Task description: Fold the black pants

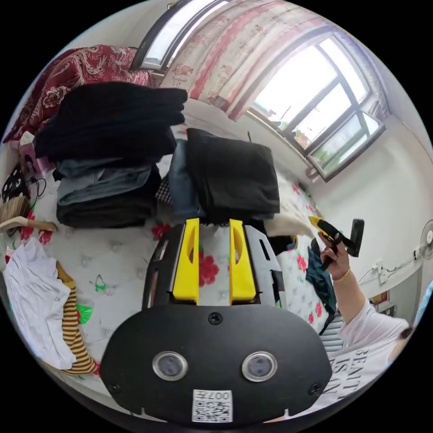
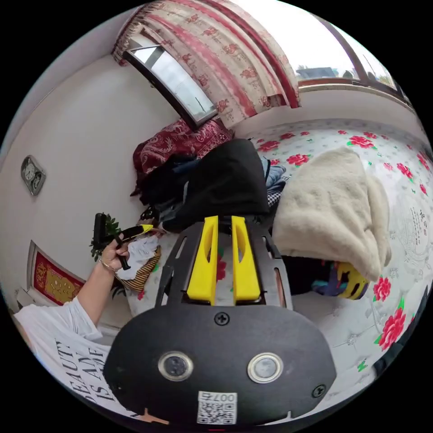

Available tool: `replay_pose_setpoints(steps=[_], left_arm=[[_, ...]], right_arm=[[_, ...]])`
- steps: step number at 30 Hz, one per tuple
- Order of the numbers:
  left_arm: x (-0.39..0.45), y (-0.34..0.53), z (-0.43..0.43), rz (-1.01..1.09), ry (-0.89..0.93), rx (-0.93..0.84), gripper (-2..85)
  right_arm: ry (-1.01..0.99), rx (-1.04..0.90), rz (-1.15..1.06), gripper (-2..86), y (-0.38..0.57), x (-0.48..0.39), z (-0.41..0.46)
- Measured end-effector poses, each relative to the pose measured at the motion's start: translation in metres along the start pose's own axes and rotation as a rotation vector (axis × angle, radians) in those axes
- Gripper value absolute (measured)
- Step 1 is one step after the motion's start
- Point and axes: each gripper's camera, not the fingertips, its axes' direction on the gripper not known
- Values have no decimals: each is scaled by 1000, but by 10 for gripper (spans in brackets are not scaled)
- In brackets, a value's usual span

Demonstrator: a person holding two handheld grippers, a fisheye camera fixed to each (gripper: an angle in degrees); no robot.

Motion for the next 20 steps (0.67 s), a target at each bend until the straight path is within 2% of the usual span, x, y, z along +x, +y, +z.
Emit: replay_pose_setpoints(steps=[1,3,6,9,11,13,14,15,17,20], left_arm=[[3,18,10,19,-16,-37,93],[18,100,53,70,-63,-223,91],[46,193,90,93,-29,-457,84],[86,249,100,163,-23,-590,82],[113,264,103,246,-25,-647,85],[146,271,110,397,-33,-718,94],[171,275,115,539,-60,-755,96],[193,279,119,674,-92,-780,98],[221,282,125,806,-117,-815,99],[249,276,137,842,-146,-854,100]], right_arm=[[33,-60,-5,13,23,0,11],[174,-305,6,10,127,-1,41],[284,-512,74,9,250,-14,35],[401,-620,127,16,330,-44,0],[448,-645,148,22,356,-65,-16],[461,-668,169,29,373,-81,-18],[455,-707,175,36,382,-89,-9],[512,-680,178,41,385,-100,-6],[589,-628,169,47,393,-115,-8],[619,-543,177,54,410,-127,-22]])
